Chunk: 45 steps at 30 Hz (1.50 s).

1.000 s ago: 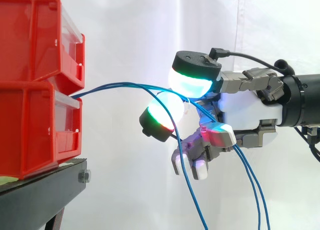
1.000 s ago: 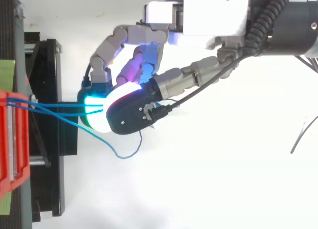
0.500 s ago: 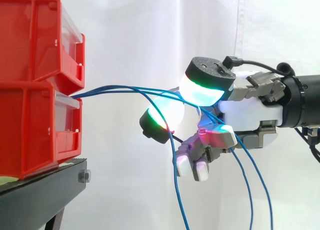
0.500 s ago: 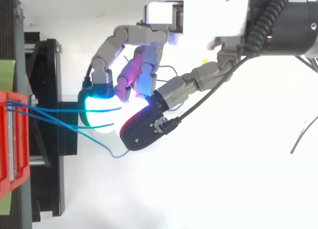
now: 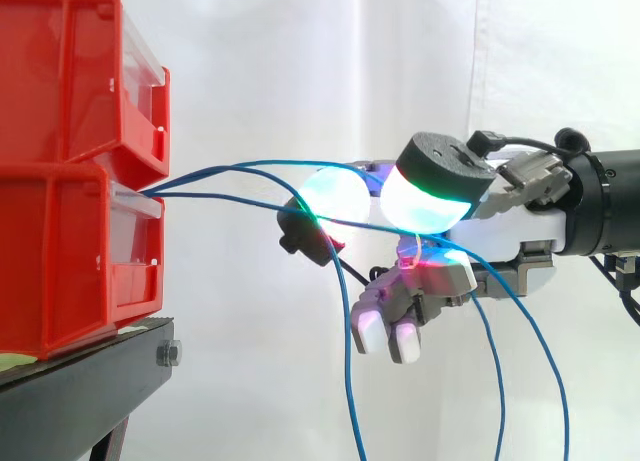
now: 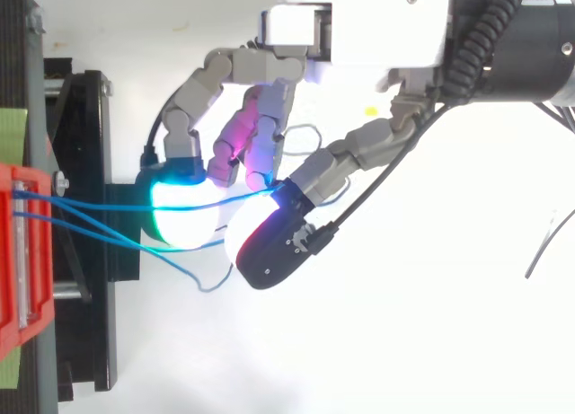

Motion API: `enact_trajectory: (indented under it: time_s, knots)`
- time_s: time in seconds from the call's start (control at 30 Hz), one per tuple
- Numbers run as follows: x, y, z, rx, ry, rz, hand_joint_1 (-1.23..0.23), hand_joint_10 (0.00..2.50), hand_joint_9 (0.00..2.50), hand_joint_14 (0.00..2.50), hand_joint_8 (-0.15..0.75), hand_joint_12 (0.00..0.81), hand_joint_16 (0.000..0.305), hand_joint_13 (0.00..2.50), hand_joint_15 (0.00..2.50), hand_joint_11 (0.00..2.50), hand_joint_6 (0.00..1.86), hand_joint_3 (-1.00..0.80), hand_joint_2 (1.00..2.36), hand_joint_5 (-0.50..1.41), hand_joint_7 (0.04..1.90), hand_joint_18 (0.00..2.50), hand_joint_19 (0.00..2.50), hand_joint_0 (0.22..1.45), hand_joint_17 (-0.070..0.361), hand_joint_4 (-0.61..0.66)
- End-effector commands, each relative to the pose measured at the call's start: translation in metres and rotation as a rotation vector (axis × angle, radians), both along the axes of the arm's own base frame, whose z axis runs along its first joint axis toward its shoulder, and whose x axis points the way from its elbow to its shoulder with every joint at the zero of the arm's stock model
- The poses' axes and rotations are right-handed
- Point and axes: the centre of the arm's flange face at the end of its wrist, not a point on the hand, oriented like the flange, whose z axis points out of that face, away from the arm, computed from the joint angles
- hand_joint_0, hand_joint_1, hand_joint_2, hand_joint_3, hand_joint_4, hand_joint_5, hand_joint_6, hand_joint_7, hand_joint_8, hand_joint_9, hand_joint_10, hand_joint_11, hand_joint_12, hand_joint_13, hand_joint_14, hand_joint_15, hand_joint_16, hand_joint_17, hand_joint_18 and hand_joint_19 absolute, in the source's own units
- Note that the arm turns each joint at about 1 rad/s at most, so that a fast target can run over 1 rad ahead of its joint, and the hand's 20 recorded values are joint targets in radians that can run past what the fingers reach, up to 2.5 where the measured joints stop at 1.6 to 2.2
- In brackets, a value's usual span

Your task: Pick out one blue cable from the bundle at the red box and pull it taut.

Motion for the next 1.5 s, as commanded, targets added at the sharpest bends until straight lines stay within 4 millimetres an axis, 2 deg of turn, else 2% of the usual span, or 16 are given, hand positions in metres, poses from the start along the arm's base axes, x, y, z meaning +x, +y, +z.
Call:
enact_trajectory:
  time_s: [0.0,0.2,0.3,0.43,0.53,0.67,0.87,1.03,1.27,1.37,1.47]
  knots:
    - [-0.0002,0.0005,-0.0002,0.003,0.002,0.001,-0.92,0.03,1.37,0.02,0.262,0.267,0.038,0.94,0.44,0.85,0.96,-0.5,1.0,-0.09,0.79,0.85,0.59,0.76,0.085,-0.25]
    - [-0.0004,-0.0003,-0.0002,0.007,0.003,0.002,-0.96,0.03,1.38,0.02,0.25,0.28,0.038,0.97,0.47,0.87,0.96,-0.5,1.0,-0.09,0.7,0.86,0.59,0.7,0.085,-0.23]
    - [-0.0002,0.0008,-0.0002,0.007,0.003,0.003,-0.97,0.03,1.37,0.02,0.247,0.29,0.039,0.96,0.47,0.87,0.95,-0.5,1.0,-0.09,0.63,0.85,0.6,0.61,0.087,-0.1]
    - [-0.0004,-0.0003,-0.0002,0.007,0.003,0.002,-0.93,0.03,1.37,0.02,0.27,0.31,0.044,0.96,0.46,0.83,0.91,-0.5,1.0,-0.09,0.64,0.88,0.58,0.5,0.099,-0.02]
    - [-0.0004,-0.0003,-0.0002,0.007,0.003,0.002,-0.81,0.02,1.37,0.02,0.292,0.328,0.049,0.95,0.44,0.79,0.88,-0.5,1.0,-0.09,0.63,0.89,0.57,0.44,0.11,0.03]
    - [-0.0005,0.0008,-0.0009,0.007,0.004,0.003,-0.69,0.02,1.37,0.02,0.287,0.324,0.049,0.93,0.41,0.74,0.85,-0.5,1.0,-0.08,0.65,0.89,0.58,0.44,0.11,0.04]
    - [-0.0003,0.001,-0.0008,0.008,0.003,0.005,-0.52,0.03,1.35,0.02,0.264,0.286,0.043,0.89,0.4,0.74,0.81,-0.5,1.0,-0.08,0.73,0.84,0.63,0.53,0.096,-0.01]
    - [-0.0003,0.001,-0.0003,0.008,0.004,0.005,-0.56,0.03,1.35,0.02,0.257,0.269,0.04,0.86,0.39,0.73,0.81,-0.5,1.0,-0.08,0.76,0.81,0.63,0.58,0.091,-0.03]
    - [-0.0007,0.001,-0.0006,0.008,0.007,0.005,-0.67,0.03,1.34,0.02,0.266,0.286,0.041,0.88,0.42,0.74,0.87,-0.31,1.02,-0.08,0.74,0.81,0.64,0.59,0.093,-0.04]
    - [-0.001,0.001,-0.0013,0.008,0.009,0.005,-0.67,0.03,1.35,0.02,0.268,0.293,0.042,0.9,0.43,0.75,0.88,-0.33,1.01,-0.08,0.74,0.82,0.65,0.58,0.095,-0.01]
    - [-0.0007,0.001,-0.0006,0.008,0.007,0.005,-0.63,0.03,1.37,0.02,0.274,0.295,0.043,0.91,0.43,0.75,0.88,-0.44,1.01,-0.08,0.73,0.83,0.64,0.57,0.096,-0.01]
